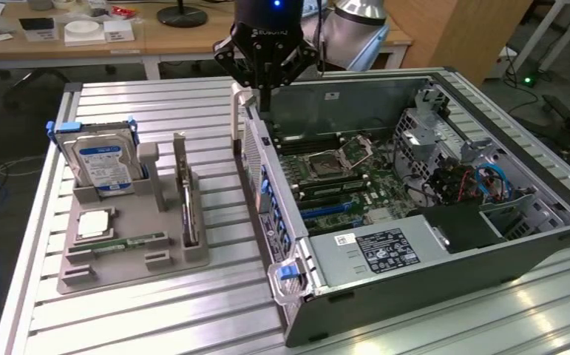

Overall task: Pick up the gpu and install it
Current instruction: 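Reach for the gpu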

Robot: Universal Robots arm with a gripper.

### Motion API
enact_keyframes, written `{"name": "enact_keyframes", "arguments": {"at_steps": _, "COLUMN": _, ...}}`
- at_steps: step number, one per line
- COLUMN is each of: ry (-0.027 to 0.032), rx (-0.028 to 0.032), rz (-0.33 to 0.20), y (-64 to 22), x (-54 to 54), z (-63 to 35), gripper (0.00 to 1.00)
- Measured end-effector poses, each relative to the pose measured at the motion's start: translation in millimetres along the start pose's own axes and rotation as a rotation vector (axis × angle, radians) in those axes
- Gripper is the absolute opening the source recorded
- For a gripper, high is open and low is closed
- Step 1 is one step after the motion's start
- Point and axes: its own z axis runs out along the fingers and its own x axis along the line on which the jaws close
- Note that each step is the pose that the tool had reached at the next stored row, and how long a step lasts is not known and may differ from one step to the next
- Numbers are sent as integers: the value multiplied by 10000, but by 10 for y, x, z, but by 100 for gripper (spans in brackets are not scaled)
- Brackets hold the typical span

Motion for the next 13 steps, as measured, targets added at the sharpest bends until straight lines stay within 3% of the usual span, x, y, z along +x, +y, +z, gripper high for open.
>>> {"name": "enact_keyframes", "arguments": {"at_steps": 13, "ry": 1, "rx": 1, "rz": 0, "y": -16, "x": 217, "z": -6, "gripper": 11}}
